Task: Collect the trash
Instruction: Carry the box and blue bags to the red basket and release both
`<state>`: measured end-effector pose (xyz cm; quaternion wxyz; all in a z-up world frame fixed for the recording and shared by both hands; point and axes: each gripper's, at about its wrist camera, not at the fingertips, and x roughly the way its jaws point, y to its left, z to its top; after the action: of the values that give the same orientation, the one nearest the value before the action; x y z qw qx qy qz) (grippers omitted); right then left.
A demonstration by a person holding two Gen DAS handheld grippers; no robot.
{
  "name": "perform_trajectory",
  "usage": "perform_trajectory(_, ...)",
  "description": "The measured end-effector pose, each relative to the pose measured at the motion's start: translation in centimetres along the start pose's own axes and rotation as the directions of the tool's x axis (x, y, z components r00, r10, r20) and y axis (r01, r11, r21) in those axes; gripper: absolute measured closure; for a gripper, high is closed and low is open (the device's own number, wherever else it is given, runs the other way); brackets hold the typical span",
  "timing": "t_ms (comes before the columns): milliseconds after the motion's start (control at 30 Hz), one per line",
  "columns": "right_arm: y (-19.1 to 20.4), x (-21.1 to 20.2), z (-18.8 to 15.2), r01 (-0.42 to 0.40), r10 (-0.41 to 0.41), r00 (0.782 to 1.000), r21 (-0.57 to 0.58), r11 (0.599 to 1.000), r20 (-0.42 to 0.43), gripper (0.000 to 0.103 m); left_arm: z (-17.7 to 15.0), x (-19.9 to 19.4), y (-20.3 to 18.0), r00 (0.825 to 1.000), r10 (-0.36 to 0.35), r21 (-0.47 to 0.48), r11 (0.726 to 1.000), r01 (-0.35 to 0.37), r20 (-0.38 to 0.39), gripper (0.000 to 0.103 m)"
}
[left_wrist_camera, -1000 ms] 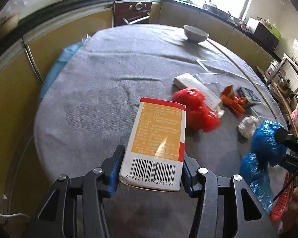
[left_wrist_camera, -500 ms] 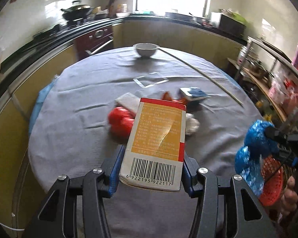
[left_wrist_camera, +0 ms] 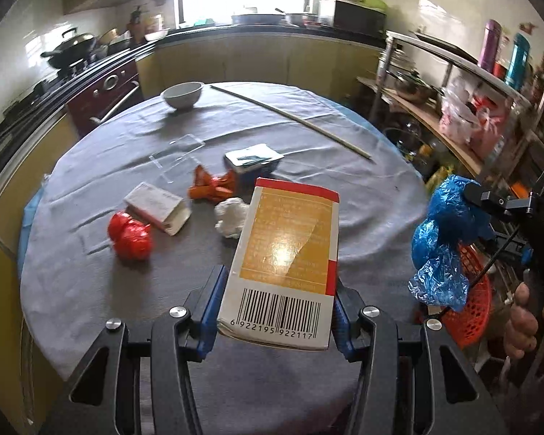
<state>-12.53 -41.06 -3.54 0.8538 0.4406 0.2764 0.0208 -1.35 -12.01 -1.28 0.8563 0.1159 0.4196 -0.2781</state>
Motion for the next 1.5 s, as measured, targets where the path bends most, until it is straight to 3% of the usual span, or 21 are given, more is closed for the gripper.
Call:
perform_trajectory(567,-2.6,-8.7,0.5,0.065,-0.069,0.984,0.031,0.997,0.163,0.038,3.2,-1.4,-8.5,0.997,-0.038,0.176,0.984,0.027,0.061,0.05)
perform_trajectory(967,-4.6,-13.3,0.1,0.141,-0.154,0.959,0.069,0.988,0.239,0.038,3.6,-1.5,-14.2,0.991,-0.113,0.272,0.958,0.088,0.078,0.05)
perform_trajectory(1500,-7.0,-17.3,-0.4,0.184,-0.213,0.93,0.121,0.975,0.3,0.038,3.2,-0.8,-19.2,0.989,-0.128,0.363,0.927,0.093,0.072,0.05)
